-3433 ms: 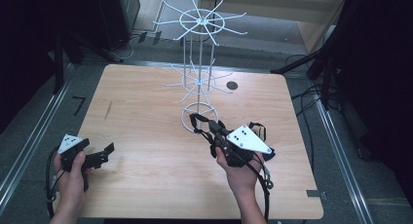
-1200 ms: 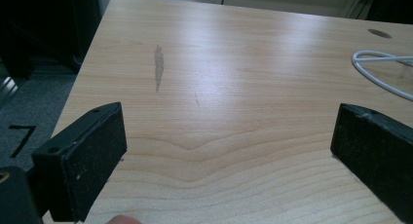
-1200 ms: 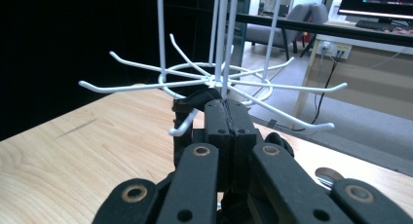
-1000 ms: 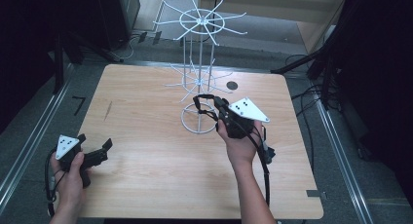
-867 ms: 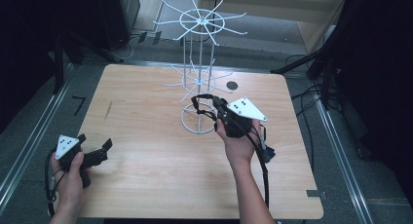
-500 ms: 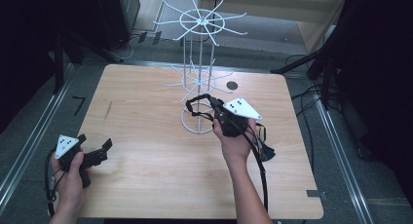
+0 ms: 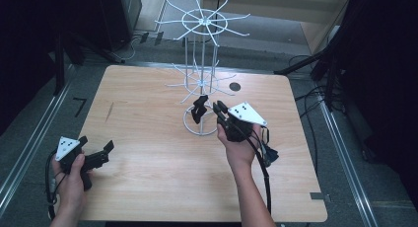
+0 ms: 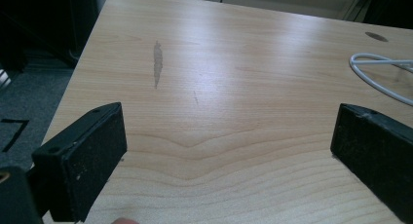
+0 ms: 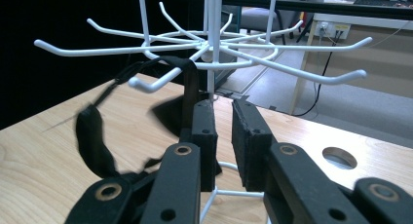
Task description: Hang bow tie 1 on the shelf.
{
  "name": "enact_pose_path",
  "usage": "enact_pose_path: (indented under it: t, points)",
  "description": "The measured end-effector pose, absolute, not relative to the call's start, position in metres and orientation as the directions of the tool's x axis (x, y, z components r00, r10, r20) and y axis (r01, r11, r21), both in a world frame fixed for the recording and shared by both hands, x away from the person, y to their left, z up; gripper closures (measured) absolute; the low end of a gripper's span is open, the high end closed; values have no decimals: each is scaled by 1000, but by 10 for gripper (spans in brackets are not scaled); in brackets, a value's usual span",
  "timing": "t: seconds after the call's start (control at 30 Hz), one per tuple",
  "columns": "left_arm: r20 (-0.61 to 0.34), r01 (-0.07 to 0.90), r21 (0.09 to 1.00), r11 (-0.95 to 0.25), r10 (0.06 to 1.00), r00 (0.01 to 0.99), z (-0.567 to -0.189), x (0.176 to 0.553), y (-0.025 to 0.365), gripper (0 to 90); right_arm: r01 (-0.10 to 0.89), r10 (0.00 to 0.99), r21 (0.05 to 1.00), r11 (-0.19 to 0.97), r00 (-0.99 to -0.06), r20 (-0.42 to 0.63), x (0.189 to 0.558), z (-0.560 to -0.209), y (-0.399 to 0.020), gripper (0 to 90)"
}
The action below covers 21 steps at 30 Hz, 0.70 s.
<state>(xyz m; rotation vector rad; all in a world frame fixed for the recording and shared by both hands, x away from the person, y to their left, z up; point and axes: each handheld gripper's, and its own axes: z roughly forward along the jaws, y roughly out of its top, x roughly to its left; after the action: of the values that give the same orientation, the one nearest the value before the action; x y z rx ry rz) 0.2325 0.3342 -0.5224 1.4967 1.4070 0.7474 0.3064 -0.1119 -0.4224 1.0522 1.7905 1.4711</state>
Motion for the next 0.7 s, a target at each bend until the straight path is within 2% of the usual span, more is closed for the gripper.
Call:
enact_pose_path:
  t: [0.13,0.43,0.7]
  points:
    - [-156,417,906,77,975,160,-522,233,334,2,207,851,975,82,-523,40,303,-423,-114,776]
    - [-159,418,905,78,974,160,-522,233,334,2,216,855,971,100,-517,27,296,-429,-124,624]
    - [-156,422,904,77,975,156,-522,232,335,2,235,869,967,94,-493,35,290,-435,-141,581]
